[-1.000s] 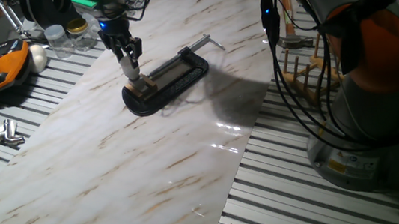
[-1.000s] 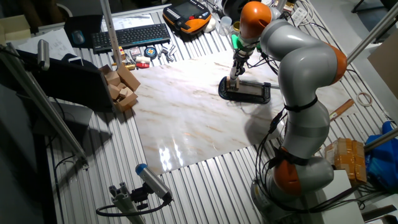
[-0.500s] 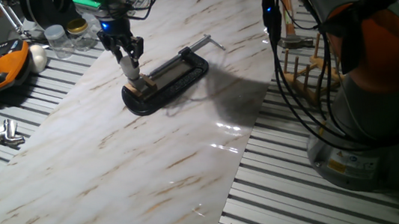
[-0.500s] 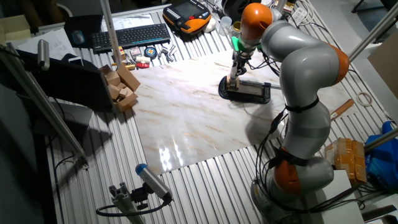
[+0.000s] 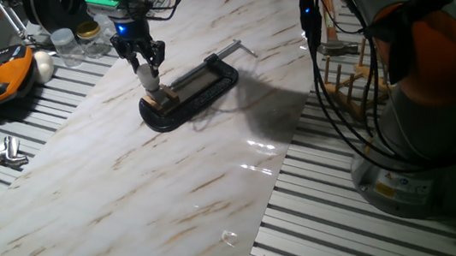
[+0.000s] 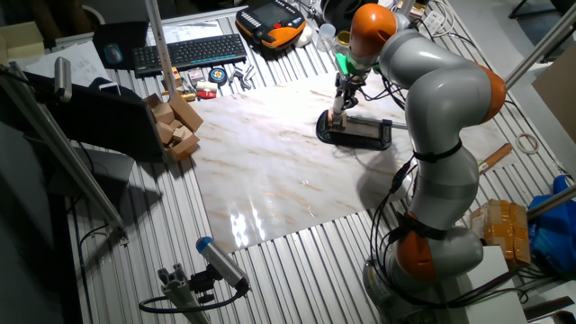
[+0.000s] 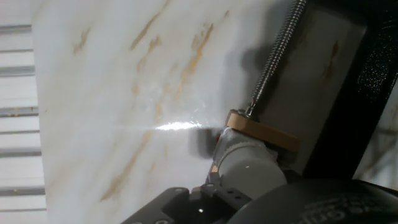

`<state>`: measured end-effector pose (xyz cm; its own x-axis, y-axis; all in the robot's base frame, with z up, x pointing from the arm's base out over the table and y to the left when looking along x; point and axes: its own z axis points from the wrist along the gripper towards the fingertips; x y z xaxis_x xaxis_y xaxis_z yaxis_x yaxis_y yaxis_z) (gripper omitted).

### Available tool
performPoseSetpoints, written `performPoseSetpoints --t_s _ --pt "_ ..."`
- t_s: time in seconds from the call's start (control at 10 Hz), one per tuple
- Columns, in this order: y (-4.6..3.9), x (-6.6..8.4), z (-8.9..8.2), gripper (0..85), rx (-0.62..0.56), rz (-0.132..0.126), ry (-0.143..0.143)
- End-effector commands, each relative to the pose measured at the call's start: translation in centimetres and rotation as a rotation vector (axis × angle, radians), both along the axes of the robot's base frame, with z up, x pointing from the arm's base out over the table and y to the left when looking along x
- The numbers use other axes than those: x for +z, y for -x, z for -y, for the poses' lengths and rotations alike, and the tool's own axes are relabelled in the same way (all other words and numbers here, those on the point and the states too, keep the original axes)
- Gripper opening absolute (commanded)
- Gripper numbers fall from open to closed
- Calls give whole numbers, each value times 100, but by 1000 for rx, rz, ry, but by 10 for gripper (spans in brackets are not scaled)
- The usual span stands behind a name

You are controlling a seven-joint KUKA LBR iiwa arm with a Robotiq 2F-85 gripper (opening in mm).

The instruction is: Take out the light bulb by rotating it

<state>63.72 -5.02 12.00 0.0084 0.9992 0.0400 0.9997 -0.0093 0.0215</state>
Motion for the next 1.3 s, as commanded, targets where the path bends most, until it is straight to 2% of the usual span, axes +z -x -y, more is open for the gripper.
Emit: performPoseSetpoints --t_s 0.0,0.7,1.2 --pt "0 0 -1 0 14 2 0" --pt "-1 3 -3 0 153 18 10" --pt "-2 1 -5 0 251 16 6"
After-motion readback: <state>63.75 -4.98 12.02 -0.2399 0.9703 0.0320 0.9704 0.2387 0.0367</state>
